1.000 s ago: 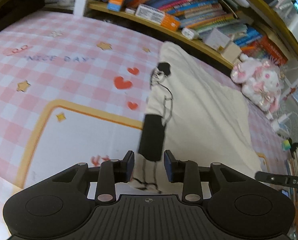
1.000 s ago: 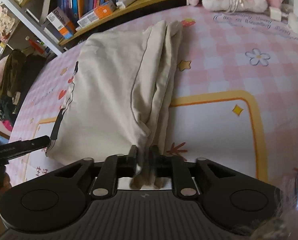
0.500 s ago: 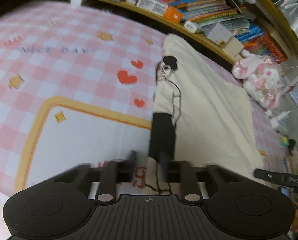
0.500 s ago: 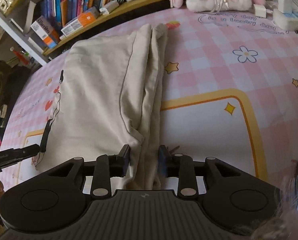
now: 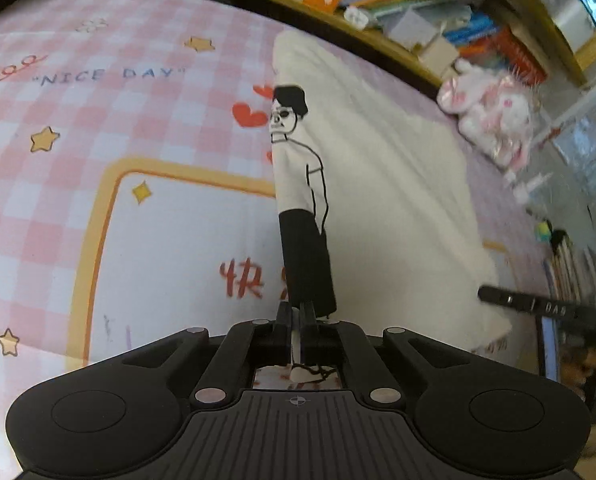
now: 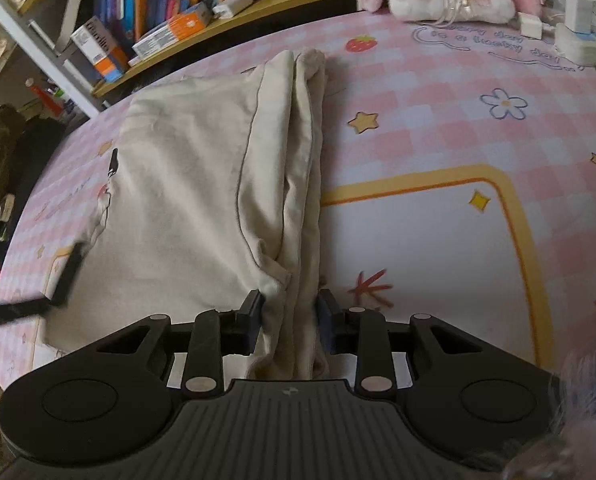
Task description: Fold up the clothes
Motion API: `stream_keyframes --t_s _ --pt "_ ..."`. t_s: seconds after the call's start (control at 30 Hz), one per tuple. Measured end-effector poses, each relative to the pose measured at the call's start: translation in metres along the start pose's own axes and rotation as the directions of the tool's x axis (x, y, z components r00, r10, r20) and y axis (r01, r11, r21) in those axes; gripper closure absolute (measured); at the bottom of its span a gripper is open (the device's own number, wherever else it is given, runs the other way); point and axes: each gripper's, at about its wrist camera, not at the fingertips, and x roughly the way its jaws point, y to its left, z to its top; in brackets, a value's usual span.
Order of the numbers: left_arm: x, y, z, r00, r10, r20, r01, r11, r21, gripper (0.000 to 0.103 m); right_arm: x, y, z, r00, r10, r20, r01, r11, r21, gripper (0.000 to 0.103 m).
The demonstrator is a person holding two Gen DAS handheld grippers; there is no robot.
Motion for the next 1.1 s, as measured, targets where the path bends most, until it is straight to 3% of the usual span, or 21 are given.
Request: stream_keyframes --t_s 0.13,0.2,0.27,0.37,0.57,0.67,0.8,0.93,0.97,1.03,1.1 --pt "-0.001 0.012 0.015 0.999 0.046 -0.026 -0.044 0.997 0.058 0.087 0.0 0.01 -0.003 0.999 -0.044 0.011 0.045 0.999 -0.027 0.075" --pt "-0.003 0.022 0.031 0.996 0.09 0.004 -0.09 0.994 0.063 0.075 0.0 0.013 -0.005 0.998 -0.061 0.017 0.062 0.997 -0.042 0.075" --pt "-0.007 0.028 0.054 0.995 0.084 0.06 -0.087 0.995 0.045 0.064 0.0 0.016 -0.006 0.997 -0.076 0.025 0.078 0.996 -0.054 0.075" --pt "0.001 0.03 0.08 0.992 0.014 0.124 -0.02 0.999 0.051 0.049 0.002 0.021 -0.007 0.994 -0.099 0.035 0.102 0.992 -0.071 0.075" --pt "0.041 0.028 0.122 0.986 -0.021 0.162 0.012 0.998 0.057 0.04 0.003 0.027 -0.006 0.992 -0.122 0.032 0.124 0.99 -0.069 0.068" --pt "0.058 0.035 0.135 0.983 -0.044 0.18 0.044 0.999 0.007 0.039 0.005 0.032 -0.006 0.988 -0.147 0.037 0.149 0.987 -0.063 0.064" --pt "0.065 0.046 0.147 0.979 -0.085 0.184 0.089 0.996 -0.011 0.039 0.003 0.032 -0.01 0.976 -0.211 0.059 0.212 0.977 -0.024 0.05" --pt "0.076 0.054 0.159 0.971 -0.15 0.187 0.155 0.988 -0.016 0.043 -0.007 0.028 -0.01 0.968 -0.221 0.117 0.217 0.975 0.05 0.05" --pt "0.079 0.057 0.161 0.966 -0.176 0.189 0.183 0.983 -0.024 0.043 -0.01 0.027 -0.009 0.967 -0.217 0.134 0.21 0.976 0.062 0.051" --pt "0.085 0.062 0.168 0.954 -0.227 0.198 0.241 0.969 -0.05 0.043 -0.012 0.029 -0.006 0.967 -0.206 0.151 0.198 0.978 0.064 0.072" --pt "0.093 0.065 0.176 0.942 -0.267 0.204 0.286 0.956 -0.069 0.044 -0.008 0.032 -0.004 0.97 -0.199 0.139 0.195 0.98 0.041 0.082"
